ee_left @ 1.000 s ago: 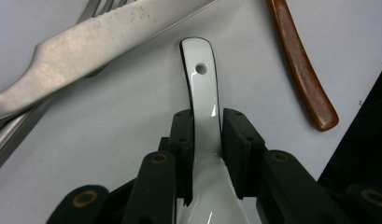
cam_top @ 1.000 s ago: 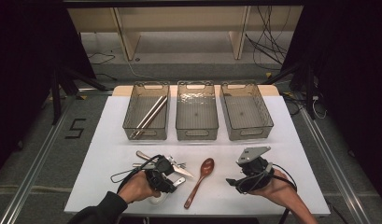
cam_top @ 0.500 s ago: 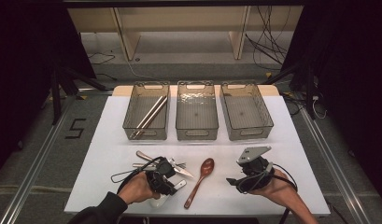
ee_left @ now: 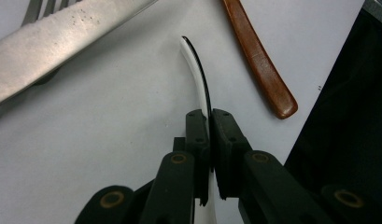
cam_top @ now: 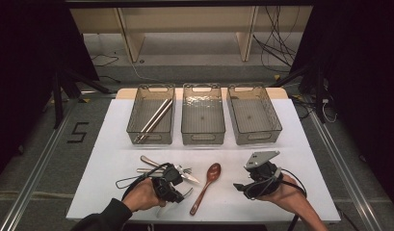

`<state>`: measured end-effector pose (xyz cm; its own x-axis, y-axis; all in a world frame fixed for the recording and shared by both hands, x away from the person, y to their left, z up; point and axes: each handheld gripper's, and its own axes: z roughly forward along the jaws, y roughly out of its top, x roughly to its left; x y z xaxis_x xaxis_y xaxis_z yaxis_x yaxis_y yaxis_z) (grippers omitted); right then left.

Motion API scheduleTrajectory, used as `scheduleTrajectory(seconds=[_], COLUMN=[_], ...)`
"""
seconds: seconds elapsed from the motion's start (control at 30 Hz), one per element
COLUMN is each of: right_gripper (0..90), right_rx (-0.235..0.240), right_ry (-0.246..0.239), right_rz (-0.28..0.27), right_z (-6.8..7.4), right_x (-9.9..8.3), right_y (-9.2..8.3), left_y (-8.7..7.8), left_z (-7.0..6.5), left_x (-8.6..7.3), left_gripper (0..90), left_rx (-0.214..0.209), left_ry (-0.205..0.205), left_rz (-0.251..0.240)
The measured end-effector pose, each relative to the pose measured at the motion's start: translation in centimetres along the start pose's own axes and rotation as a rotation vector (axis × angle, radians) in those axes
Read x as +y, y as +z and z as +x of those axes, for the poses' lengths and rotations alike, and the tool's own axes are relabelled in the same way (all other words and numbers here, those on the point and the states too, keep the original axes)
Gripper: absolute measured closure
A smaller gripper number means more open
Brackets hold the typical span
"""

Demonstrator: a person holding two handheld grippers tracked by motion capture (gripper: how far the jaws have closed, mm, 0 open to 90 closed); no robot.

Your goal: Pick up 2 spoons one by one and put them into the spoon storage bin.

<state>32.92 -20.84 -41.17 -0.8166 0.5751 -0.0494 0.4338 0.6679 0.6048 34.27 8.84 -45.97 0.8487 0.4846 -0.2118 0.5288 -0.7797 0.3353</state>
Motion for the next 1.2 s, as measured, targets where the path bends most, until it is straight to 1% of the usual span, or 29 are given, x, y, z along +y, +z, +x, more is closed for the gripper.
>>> scheduleTrajectory(seconds=[0.07, 0.13, 0.27, 0.33, 0.4, 0.43, 0.47, 0.53, 0.57, 0.6, 0.67, 0.7, 0.73, 0.8, 0.87, 0.93, 1.0, 1.03, 1.2], right_gripper=[30.5, 30.5, 30.5, 30.6, 30.6, 30.6, 30.6, 30.7, 30.7, 30.7, 30.7, 30.7, 30.7, 30.7, 30.6, 30.7, 30.6, 30.6, 30.7], right_rx=[0.0, 0.001, 0.0, 0.001, 0.001, 0.001, -0.001, -0.001, -0.002, 0.0, 0.0, 0.001, 0.001, 0.0, 0.001, -0.001, -0.002, -0.002, -0.001], right_ry=[0.0, -0.001, -0.001, 0.0, 0.001, 0.001, 0.0, 0.003, 0.005, 0.005, 0.005, 0.004, 0.004, 0.004, 0.005, 0.006, 0.005, 0.006, 0.007], right_rz=[0.001, -0.001, -0.004, -0.006, -0.005, -0.005, -0.007, -0.01, -0.011, -0.011, -0.01, -0.008, -0.008, -0.01, -0.012, -0.015, -0.015, -0.015, -0.018], right_z=[0.0, 0.0, -0.1, 0.0, 0.0, 0.0, 0.0, 0.0, 0.0, -0.1, -0.1, -0.1, -0.1, -0.1, -0.1, -0.1, -0.1, -0.1, -0.1], right_x=[0.0, 0.0, 0.0, 0.0, 0.0, 0.0, 0.0, 0.0, 0.0, 0.0, 0.0, 0.0, 0.0, 0.1, 0.1, 0.1, 0.1, 0.1, 0.1], right_y=[0.0, 0.0, -0.1, -0.1, -0.1, -0.1, -0.1, -0.1, -0.1, -0.1, 0.0, 0.0, 0.0, 0.0, -0.1, -0.1, -0.1, -0.1, -0.2], left_y=[0.0, -0.2, -0.8, -1.4, -1.9, -2.3, -2.7, -3.6, -3.9, -4.4, -5.0, -5.3, -5.5, -6.0, -6.4, -6.8, -7.2, -7.5, -8.6], left_z=[-0.1, -0.1, 0.1, 0.2, 0.3, 0.5, 0.7, 1.2, 1.4, 1.7, 2.1, 2.3, 2.5, 2.9, 3.3, 3.6, 3.8, 4.0, 5.2], left_x=[0.0, 0.0, 0.0, 0.1, 0.2, 0.2, 0.2, 0.2, 0.2, 0.3, 0.5, 0.6, 0.8, 1.0, 1.4, 1.9, 2.6, 3.1, 5.1], left_gripper=[85.2, 85.3, 85.5, 85.5, 85.5, 85.5, 85.5, 85.5, 85.5, 85.5, 85.5, 85.5, 85.5, 85.5, 85.5, 85.5, 85.5, 85.4, 85.4], left_rx=[0.004, 0.016, 0.021, 0.022, 0.03, 0.027, 0.028, 0.029, 0.037, 0.032, 0.044, 0.042, 0.05, 0.043, 0.056, 0.062, 0.07, 0.081, 0.111], left_ry=[0.004, 0.008, -0.004, 0.001, -0.011, -0.014, -0.027, -0.038, -0.053, -0.053, -0.065, -0.063, -0.068, -0.071, -0.083, -0.084, -0.078, -0.082, -0.089], left_rz=[0.0, -0.005, -0.031, -0.047, -0.083, -0.088, -0.113, -0.137, -0.164, -0.166, -0.196, -0.196, -0.209, -0.227, -0.243, -0.259, -0.27, -0.285, -0.309])
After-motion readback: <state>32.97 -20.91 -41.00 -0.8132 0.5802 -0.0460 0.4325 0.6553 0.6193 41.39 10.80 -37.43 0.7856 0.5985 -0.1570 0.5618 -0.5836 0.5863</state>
